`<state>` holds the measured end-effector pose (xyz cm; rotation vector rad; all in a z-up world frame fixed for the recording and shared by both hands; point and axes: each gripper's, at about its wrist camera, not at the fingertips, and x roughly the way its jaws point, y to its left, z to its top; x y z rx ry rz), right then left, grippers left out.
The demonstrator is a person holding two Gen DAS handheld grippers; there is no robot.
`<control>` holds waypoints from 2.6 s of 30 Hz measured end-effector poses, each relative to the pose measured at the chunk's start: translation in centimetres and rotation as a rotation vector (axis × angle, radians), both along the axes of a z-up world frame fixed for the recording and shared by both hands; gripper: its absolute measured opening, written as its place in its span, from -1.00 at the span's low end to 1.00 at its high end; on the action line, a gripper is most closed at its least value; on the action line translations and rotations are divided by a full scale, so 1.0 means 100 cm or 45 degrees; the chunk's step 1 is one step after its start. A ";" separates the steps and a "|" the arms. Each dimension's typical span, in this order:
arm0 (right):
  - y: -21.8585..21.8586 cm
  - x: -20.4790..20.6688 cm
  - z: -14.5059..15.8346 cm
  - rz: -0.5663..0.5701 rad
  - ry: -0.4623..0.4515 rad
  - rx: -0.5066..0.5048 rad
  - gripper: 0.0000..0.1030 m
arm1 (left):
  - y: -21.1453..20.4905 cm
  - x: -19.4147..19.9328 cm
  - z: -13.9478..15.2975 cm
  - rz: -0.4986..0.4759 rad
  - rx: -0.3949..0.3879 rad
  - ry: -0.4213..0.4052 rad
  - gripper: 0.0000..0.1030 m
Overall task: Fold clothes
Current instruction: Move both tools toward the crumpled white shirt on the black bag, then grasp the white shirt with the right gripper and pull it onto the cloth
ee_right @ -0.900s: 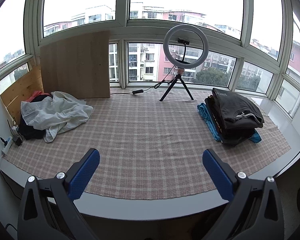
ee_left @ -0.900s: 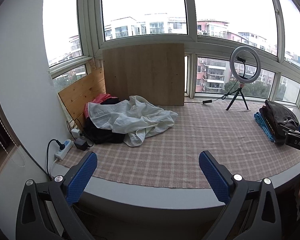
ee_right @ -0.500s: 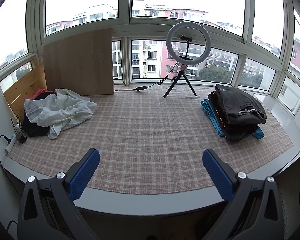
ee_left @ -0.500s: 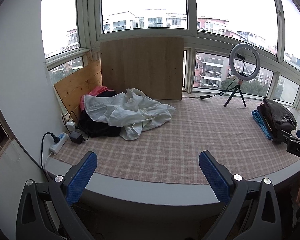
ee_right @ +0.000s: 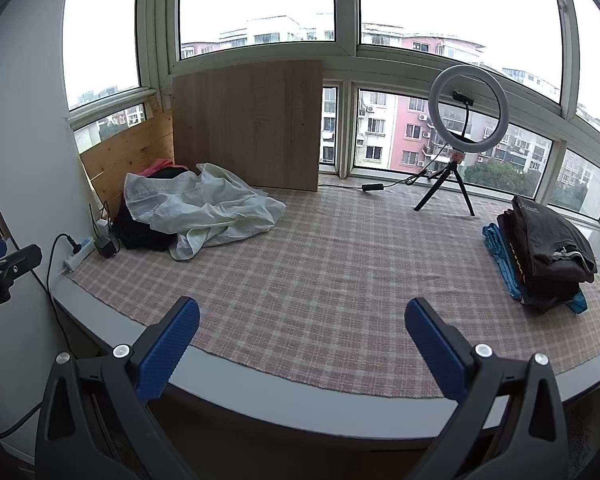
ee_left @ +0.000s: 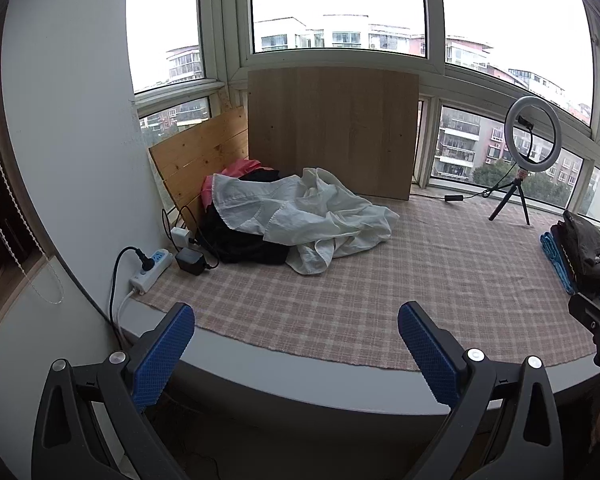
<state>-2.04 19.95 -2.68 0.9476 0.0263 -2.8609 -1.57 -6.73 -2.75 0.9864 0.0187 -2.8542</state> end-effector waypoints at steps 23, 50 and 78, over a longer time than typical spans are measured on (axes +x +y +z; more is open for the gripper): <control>-0.028 -0.142 0.018 0.247 0.069 -0.023 1.00 | -0.077 -0.079 0.005 0.350 0.067 0.025 0.99; -0.172 -0.404 -0.130 0.159 -0.390 0.052 1.00 | -0.179 -0.258 -0.050 0.073 0.092 -0.139 0.99; -0.091 -0.329 0.074 0.204 -0.031 -0.084 -0.75 | -0.173 -0.310 -0.036 -0.087 0.090 -0.076 0.99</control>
